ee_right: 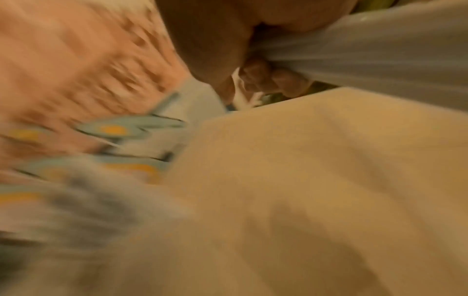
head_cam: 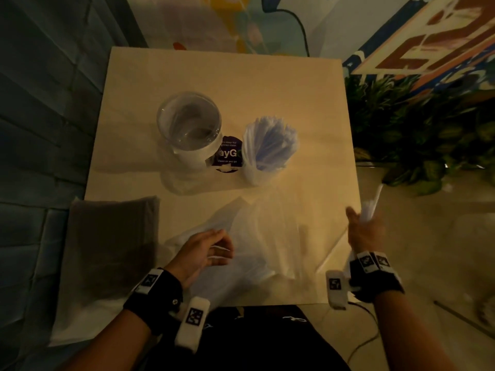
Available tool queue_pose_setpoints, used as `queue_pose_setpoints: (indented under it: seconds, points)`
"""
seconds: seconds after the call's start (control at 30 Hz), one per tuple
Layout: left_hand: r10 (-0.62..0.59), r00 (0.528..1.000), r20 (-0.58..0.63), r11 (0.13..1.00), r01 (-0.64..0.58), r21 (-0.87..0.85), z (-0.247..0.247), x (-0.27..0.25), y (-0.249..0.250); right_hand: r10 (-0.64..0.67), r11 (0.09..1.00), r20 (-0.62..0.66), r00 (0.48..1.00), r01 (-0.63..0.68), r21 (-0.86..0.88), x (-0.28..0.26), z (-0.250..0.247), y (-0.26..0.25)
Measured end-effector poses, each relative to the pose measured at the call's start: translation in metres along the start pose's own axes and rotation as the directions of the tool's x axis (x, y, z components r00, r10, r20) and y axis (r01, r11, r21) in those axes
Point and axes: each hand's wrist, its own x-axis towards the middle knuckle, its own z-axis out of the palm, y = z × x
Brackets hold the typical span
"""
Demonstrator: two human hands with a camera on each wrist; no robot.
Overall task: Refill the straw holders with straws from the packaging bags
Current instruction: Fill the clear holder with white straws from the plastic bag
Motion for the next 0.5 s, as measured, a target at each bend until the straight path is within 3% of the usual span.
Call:
queue_pose_setpoints:
  seconds: [0.1, 0.17, 0.3, 0.4, 0.5]
  points:
    - [0.000, 1.000, -0.015, 1.000, 0.000, 0.021, 0.000, 0.002, 0.001, 0.135, 0.931, 0.031, 0.990, -0.117, -0.345, 0.027, 0.000, 0.056]
    - [0.011, 1.000, -0.022, 0.999, -0.010, 0.035, 0.000, 0.003, 0.001, 0.182, 0.889, 0.029, 0.983, -0.152, -0.433, 0.028, 0.007, 0.075]
    - [0.030, 0.999, -0.011, 0.998, -0.029, 0.056, 0.004, 0.005, 0.006, 0.166, 0.881, 0.032, 0.986, -0.134, -0.454, 0.017, 0.026, 0.077]
    - [0.038, 0.999, 0.005, 0.997, -0.038, 0.069, 0.009, 0.005, 0.009, 0.113, 0.893, 0.108, 0.988, -0.054, -0.448, 0.009, 0.043, 0.063]
    - [0.040, 0.999, 0.027, 0.996, -0.042, 0.082, 0.012, 0.005, 0.010, -0.078, 0.916, 0.120, 0.990, 0.118, -0.383, -0.008, 0.045, 0.033]
